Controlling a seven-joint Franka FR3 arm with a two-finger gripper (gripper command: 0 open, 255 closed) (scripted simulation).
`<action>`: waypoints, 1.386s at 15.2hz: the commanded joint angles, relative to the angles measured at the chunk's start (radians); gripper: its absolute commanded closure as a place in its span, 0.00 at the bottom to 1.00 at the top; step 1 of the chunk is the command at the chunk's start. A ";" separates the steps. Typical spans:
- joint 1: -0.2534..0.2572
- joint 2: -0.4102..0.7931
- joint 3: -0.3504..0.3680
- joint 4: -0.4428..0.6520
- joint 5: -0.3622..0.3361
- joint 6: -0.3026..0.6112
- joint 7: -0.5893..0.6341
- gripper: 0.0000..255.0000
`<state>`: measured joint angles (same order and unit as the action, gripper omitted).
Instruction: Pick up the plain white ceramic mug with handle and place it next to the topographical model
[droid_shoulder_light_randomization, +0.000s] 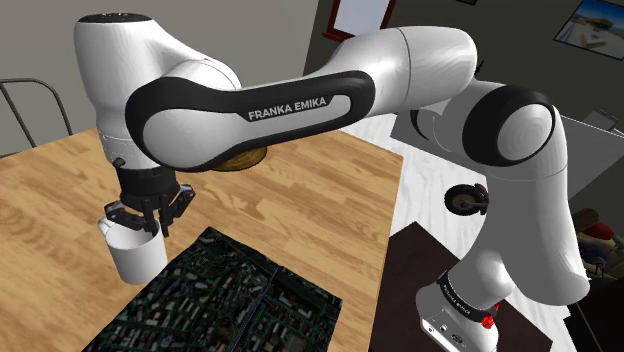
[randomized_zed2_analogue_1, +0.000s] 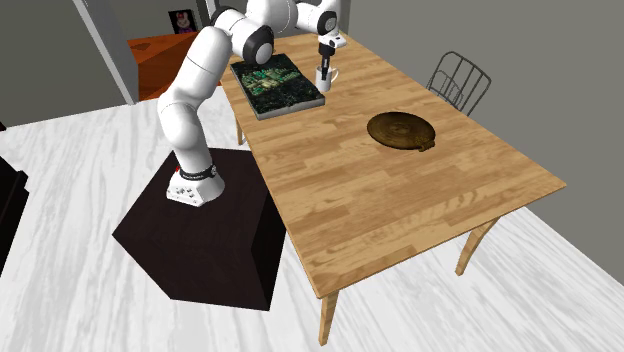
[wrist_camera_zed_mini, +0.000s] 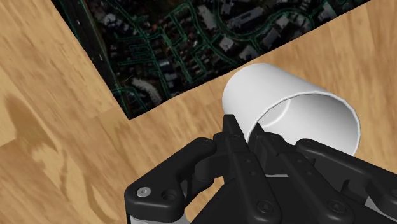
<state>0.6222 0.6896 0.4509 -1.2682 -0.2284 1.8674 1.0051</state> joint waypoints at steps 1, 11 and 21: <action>0.000 0.000 0.000 -0.001 0.000 0.001 0.000 1.00; 0.004 -0.010 0.003 0.053 0.006 -0.060 -0.006 0.00; 0.011 -0.012 0.005 0.111 0.009 -0.119 -0.010 0.00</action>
